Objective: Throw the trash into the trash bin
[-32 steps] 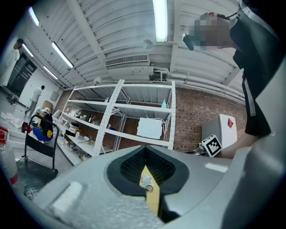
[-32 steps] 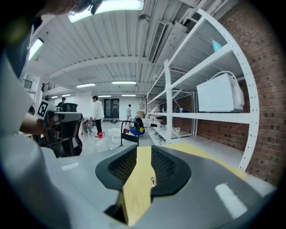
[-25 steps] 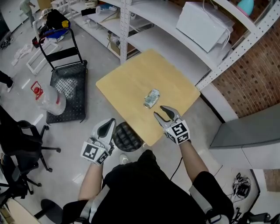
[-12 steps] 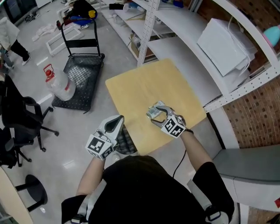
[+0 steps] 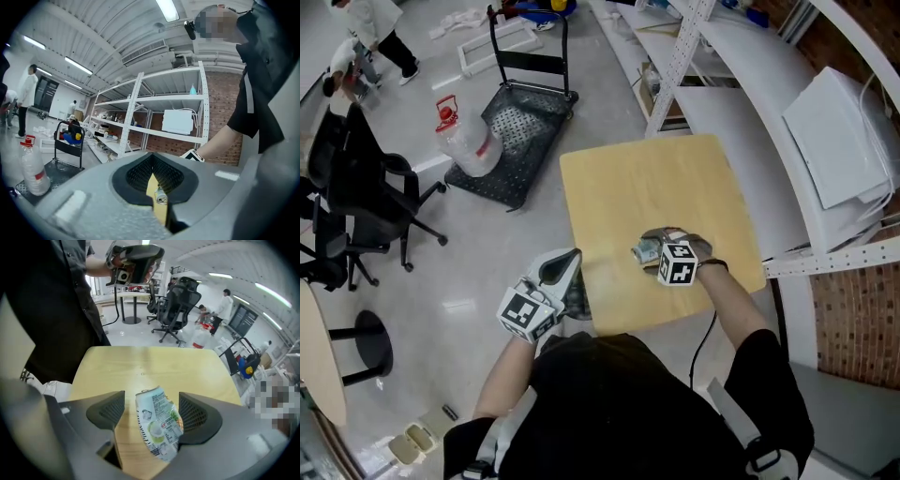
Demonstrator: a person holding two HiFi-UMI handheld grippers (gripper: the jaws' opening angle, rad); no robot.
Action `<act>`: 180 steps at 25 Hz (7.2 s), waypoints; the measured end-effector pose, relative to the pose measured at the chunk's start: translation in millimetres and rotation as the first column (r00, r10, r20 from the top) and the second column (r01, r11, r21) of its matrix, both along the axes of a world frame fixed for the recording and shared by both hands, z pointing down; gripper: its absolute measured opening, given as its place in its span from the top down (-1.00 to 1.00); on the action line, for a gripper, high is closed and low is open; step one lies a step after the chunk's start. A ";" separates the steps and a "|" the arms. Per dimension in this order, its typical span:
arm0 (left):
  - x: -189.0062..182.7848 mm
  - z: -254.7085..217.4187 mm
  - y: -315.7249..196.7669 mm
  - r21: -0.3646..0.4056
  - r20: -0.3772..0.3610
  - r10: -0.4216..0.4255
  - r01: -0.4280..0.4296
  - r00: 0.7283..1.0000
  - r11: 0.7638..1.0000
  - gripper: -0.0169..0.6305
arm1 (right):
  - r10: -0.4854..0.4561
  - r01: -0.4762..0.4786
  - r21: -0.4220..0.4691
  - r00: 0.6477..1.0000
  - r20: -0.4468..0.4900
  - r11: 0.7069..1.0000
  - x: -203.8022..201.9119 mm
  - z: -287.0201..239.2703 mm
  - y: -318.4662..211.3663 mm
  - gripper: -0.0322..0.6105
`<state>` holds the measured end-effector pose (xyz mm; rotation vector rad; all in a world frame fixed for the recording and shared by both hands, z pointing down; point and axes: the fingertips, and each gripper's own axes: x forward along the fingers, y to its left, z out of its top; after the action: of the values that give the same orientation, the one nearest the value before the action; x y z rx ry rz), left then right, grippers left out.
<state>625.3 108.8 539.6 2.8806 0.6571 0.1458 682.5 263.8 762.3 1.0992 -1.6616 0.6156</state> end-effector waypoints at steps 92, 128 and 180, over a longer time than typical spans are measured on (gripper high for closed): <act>-462.7 -45.5 -264.8 -0.040 -0.127 -0.837 0.840 0.533 0.541 0.95 | -0.337 -0.277 0.790 0.792 0.510 0.547 -337.0 -280.4 -338.2 0.13; -926.6 -58.6 -279.1 -0.006 -0.136 -0.864 0.872 -0.485 -0.489 0.94 | -0.862 0.296 0.818 0.037 0.505 0.493 -830.0 -306.0 -548.2 0.13; -1345.7 37.7 -337.3 -0.034 0.004 -0.682 0.681 -0.732 -0.731 0.94 | -0.752 0.587 0.665 -0.139 0.644 0.462 -1309.0 -201.8 -626.3 0.13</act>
<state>-720.4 -228.5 577.2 1.6740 -2.4449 -0.2498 -626.5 -362.5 560.5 -0.4885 -2.9943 0.3297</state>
